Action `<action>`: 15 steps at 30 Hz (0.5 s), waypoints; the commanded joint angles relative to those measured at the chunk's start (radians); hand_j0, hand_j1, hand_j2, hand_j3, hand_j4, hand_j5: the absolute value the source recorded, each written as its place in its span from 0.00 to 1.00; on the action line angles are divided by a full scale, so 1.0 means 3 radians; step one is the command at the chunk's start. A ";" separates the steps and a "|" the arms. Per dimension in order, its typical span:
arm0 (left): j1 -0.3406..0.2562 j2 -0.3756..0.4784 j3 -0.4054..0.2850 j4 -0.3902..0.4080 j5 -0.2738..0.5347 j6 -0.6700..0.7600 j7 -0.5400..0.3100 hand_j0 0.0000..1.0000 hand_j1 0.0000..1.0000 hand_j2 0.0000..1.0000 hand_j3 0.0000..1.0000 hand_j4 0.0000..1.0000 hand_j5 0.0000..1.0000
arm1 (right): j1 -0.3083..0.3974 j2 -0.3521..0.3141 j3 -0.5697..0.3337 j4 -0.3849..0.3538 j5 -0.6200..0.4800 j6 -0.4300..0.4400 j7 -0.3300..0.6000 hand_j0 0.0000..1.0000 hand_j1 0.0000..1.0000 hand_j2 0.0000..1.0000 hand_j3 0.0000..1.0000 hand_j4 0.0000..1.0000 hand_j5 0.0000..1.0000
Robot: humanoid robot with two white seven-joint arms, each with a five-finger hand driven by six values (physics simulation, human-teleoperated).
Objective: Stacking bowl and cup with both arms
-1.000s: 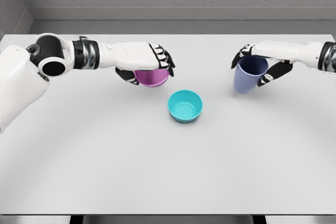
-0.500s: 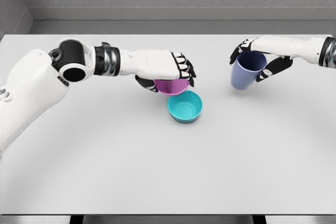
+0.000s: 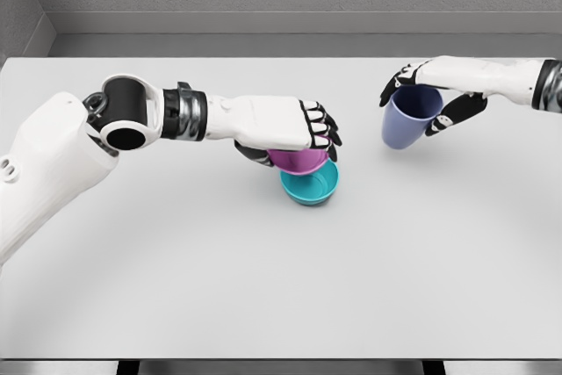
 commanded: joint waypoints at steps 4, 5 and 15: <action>0.0031 -0.0005 -0.0024 0.0014 0.0016 0.0011 0.0002 0.67 0.67 0.67 0.67 0.67 0.67 | -0.0005 -0.0044 -0.0003 -0.0114 -0.0051 0.0013 -0.0002 0.66 0.66 0.66 0.66 0.66 0.66; 0.0046 -0.0005 -0.0024 0.0019 0.0011 0.0011 0.0002 0.67 0.67 0.67 0.67 0.67 0.67 | -0.0005 -0.0044 -0.0003 -0.0120 -0.0051 0.0013 -0.0002 0.66 0.66 0.66 0.66 0.66 0.66; 0.0041 -0.0132 -0.0091 0.0203 -0.0081 0.0011 0.0002 0.67 0.67 0.67 0.67 0.67 0.67 | -0.0036 -0.0049 -0.0003 -0.0125 -0.0051 0.0013 -0.0002 0.66 0.66 0.66 0.66 0.66 0.66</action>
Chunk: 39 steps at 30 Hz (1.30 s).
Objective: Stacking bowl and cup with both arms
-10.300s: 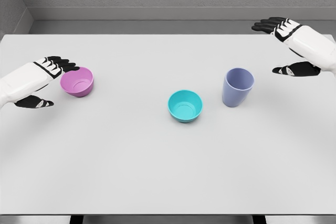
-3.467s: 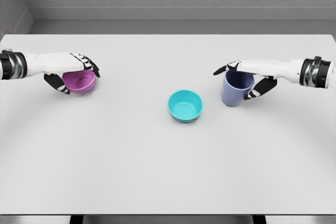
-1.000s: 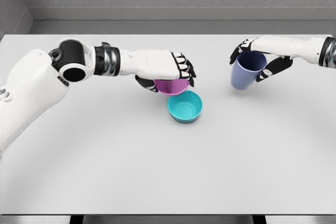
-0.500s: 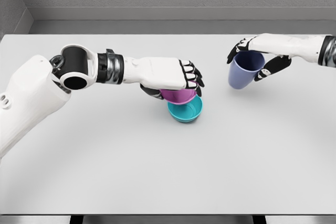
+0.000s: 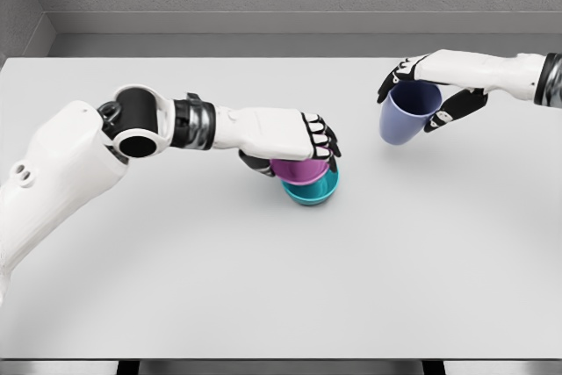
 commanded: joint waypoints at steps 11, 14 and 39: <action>0.0005 -0.0147 -0.0002 0.0050 -0.0011 0.0011 0.0002 0.68 0.68 0.68 0.68 0.68 0.68 | -0.0020 -0.0025 -0.0003 -0.0002 -0.0021 0.0008 -0.0002 0.66 0.66 0.66 0.66 0.66 0.66; 0.0000 -0.0157 -0.0023 0.0091 -0.0011 0.0011 0.0002 0.68 0.68 0.68 0.68 0.68 0.68 | -0.0051 -0.0020 -0.0008 -0.0007 -0.0026 0.0008 -0.0002 0.66 0.66 0.66 0.66 0.66 0.66; -0.0026 -0.0045 0.0018 -0.0180 0.0020 0.0011 0.0002 1.00 1.00 1.00 1.00 1.00 1.00 | -0.0061 -0.0020 -0.0003 -0.0007 -0.0026 0.0008 -0.0002 0.66 0.66 0.66 0.66 0.66 0.66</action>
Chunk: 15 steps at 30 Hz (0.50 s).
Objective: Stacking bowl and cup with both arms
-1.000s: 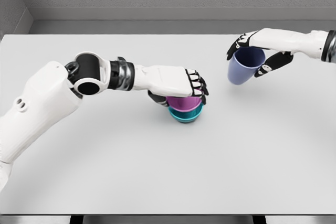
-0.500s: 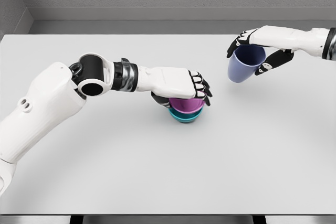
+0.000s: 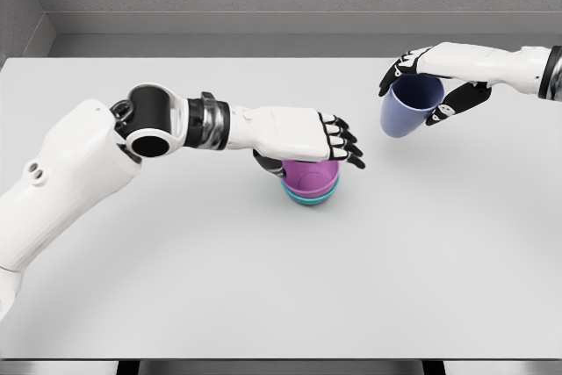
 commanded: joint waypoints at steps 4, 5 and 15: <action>0.0005 0.0392 0.0170 -0.0271 0.0192 0.0009 0.0002 1.00 1.00 1.00 1.00 1.00 1.00 | 0.0000 -0.0005 -0.0003 -0.0001 -0.0021 0.0009 -0.0002 0.66 0.66 0.66 0.66 0.66 0.66; 0.0005 0.0515 0.0175 -0.0332 0.0248 0.0009 0.0002 1.00 1.00 1.00 1.00 1.00 1.00 | 0.0000 -0.0005 -0.0003 -0.0001 -0.0021 0.0009 -0.0002 0.66 0.66 0.66 0.66 0.66 0.66; 0.0465 0.1415 0.1095 -0.0501 0.0770 0.0009 0.0002 1.00 1.00 1.00 1.00 1.00 1.00 | 0.0000 0.0041 -0.0003 -0.0103 -0.0021 0.0009 -0.0002 0.66 0.66 0.66 0.66 0.66 0.66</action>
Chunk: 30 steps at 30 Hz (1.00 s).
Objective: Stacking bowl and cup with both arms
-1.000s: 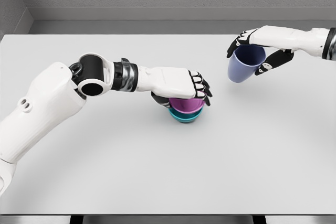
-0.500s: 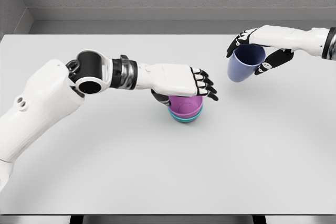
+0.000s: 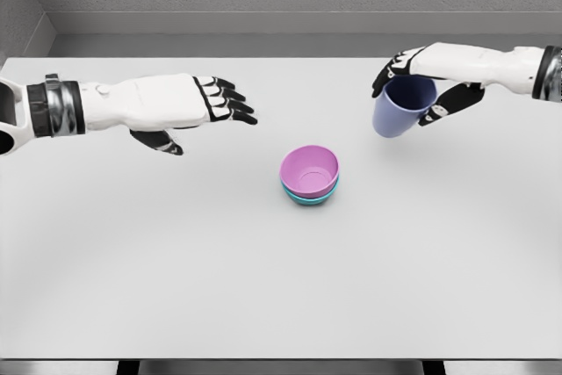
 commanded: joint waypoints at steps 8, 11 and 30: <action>0.0972 0.0117 0.1354 -0.0014 0.0067 0.0013 0.0412 1.00 1.00 1.00 1.00 1.00 1.00 | -0.0082 -0.0010 -0.0002 -0.0046 -0.0063 0.0010 -0.0002 0.67 0.67 0.67 0.67 0.67 0.67; 0.1162 -0.0108 0.1589 0.0047 0.0052 0.0013 0.0418 1.00 1.00 1.00 1.00 1.00 1.00 | -0.0082 -0.0005 -0.0007 -0.0052 -0.0063 0.0004 -0.0002 0.67 0.67 0.67 0.67 0.67 0.67; 0.1469 -0.0727 0.2193 0.0753 0.0036 0.0013 0.0412 1.00 1.00 1.00 1.00 1.00 1.00 | -0.0108 0.0107 -0.0002 -0.0404 -0.0063 0.0004 -0.0002 0.68 0.68 0.68 0.68 0.68 0.68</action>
